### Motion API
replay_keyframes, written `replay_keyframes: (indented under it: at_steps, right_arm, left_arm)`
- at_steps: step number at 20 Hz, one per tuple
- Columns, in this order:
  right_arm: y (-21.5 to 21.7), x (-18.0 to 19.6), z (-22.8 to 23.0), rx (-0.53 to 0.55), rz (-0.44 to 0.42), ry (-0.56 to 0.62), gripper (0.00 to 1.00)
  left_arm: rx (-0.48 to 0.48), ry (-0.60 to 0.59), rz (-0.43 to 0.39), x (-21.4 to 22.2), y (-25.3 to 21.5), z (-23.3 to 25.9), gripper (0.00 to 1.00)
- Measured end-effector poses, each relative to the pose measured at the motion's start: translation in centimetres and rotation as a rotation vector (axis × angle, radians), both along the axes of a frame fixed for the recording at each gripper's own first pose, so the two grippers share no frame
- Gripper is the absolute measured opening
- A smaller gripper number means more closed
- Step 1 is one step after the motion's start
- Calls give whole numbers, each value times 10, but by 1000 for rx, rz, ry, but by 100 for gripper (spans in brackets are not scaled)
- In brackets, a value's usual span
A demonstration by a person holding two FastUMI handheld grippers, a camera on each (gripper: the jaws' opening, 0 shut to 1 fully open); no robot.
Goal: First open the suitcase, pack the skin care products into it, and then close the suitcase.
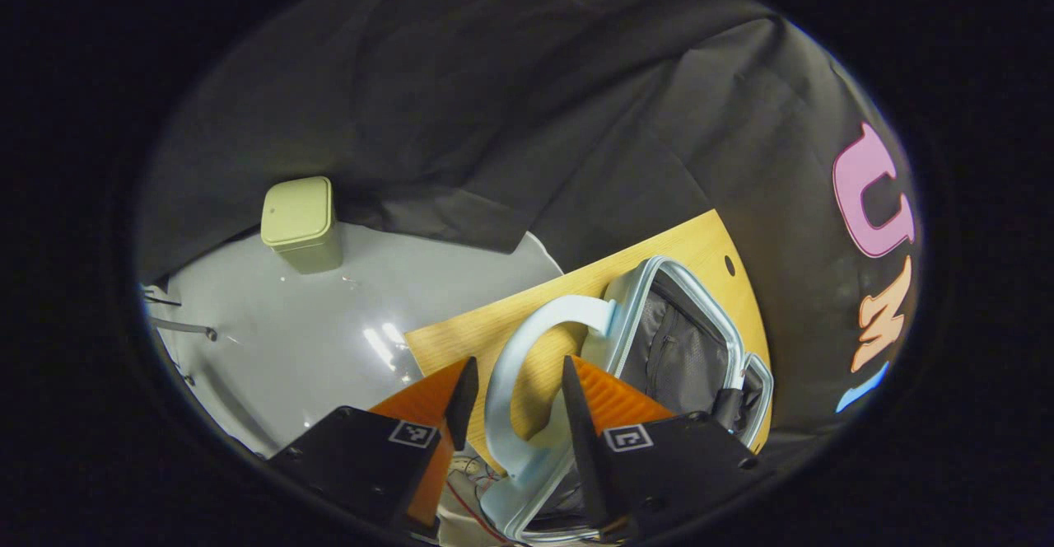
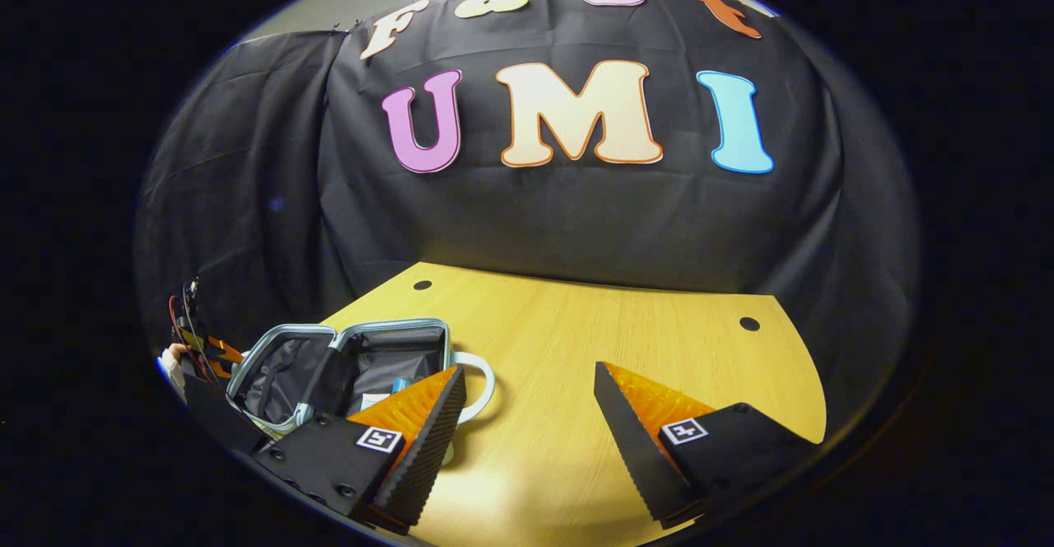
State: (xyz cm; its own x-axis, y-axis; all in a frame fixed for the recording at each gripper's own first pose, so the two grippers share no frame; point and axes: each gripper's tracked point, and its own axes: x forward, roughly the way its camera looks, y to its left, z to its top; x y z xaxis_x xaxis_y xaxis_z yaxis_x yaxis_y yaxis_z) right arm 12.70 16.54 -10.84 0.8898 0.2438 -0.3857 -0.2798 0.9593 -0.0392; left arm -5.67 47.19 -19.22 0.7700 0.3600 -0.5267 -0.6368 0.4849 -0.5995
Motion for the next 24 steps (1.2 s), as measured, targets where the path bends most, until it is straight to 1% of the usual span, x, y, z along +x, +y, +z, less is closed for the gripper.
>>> replay_keyframes:
  at_steps: [1,2,3,5,6,7,10,11,12,13,14,15,19,24]
  right_arm:
    - [-2,-1,0,-5,-3,-1,98]
    - [-3,0,0,-6,-4,0,98]
    - [-3,-1,1,-7,-5,-1,98]
    - [-5,-1,3,-7,-3,-4,98]
    - [-6,0,2,-7,-4,-5,98]
    - [-8,-1,3,-6,-6,-5,98]
    - [-9,-2,3,4,-10,-8,98]
    - [-10,-2,4,4,-11,-9,94]
    - [-12,-3,4,4,-13,-10,98]
    - [-13,-5,4,3,-15,-11,98]
    - [-14,-5,4,4,-17,-11,94]
    - [-15,-5,5,7,-18,-10,98]
    - [-17,-10,2,18,-15,-1,98]
    - [-24,-14,-2,22,-13,4,98]
  left_arm:
    - [-3,12,-4,-1,-1,-2,55]
    - [2,36,0,-2,1,-8,43]
    - [11,58,12,-7,5,-12,32]
    - [7,52,16,-6,2,-12,12]
    - [11,42,9,-6,2,-9,11]
    - [16,38,-2,-8,0,-7,6]
    - [17,32,-33,-9,-9,2,3]
    - [19,27,-37,-10,-13,7,3]
    - [24,23,-47,-13,-15,12,2]
    - [36,15,-52,-16,-17,20,2]
    - [40,8,-67,-17,-22,30,2]
    - [49,0,-84,-19,-28,42,2]
    - [125,-22,-157,-27,-53,94,2]
    - [231,-84,-227,-19,-99,161,1]
